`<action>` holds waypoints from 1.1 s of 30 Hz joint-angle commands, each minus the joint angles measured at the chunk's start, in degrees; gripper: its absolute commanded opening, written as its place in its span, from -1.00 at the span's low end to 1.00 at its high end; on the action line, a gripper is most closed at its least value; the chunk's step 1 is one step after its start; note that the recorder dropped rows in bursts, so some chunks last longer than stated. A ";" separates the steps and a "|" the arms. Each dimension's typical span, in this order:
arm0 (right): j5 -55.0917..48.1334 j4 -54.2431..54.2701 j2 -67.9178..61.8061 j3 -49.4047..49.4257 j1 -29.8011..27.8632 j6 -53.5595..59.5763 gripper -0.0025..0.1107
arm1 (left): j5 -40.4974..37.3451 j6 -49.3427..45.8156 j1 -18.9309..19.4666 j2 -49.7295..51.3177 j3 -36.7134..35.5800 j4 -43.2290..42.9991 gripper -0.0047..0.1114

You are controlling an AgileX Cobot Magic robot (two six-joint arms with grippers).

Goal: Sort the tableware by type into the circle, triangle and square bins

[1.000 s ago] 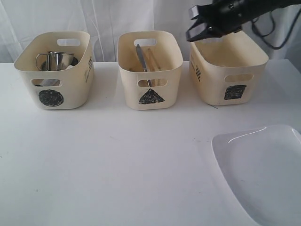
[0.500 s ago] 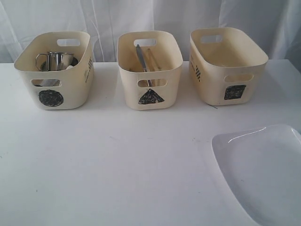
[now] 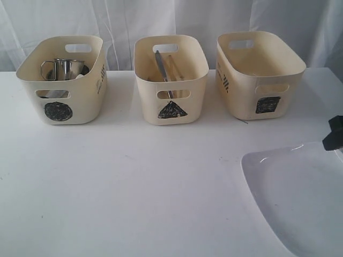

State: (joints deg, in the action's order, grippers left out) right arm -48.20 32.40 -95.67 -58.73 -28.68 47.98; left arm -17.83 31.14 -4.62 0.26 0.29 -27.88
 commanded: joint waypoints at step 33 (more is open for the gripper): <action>3.45 22.00 -17.85 0.07 -0.34 44.80 -0.36 | -0.13 0.07 0.15 -0.26 -0.29 0.00 -0.92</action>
State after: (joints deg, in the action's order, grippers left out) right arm -47.08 53.89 -113.67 -58.83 -29.03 92.04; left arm -17.83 31.14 -4.62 0.26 0.29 -27.88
